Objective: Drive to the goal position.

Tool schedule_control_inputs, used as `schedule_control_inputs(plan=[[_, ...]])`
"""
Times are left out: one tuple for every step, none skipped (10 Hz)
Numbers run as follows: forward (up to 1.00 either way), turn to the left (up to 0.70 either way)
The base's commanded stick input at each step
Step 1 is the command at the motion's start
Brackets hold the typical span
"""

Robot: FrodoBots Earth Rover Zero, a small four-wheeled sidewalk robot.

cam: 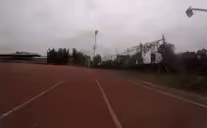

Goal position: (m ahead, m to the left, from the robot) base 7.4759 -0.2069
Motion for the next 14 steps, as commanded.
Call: schedule_control_inputs(plan=[[0.70,0.00],[0.70,0.00],[0.70,0.00],[0.70,0.00],[0.70,0.00],[0.70,0.00],[0.70,0.00],[0.70,0.00],[0.70,0.00],[0.70,0.00],[0.70,0.00],[0.70,0.00],[0.70,0.00],[0.70,0.00]])
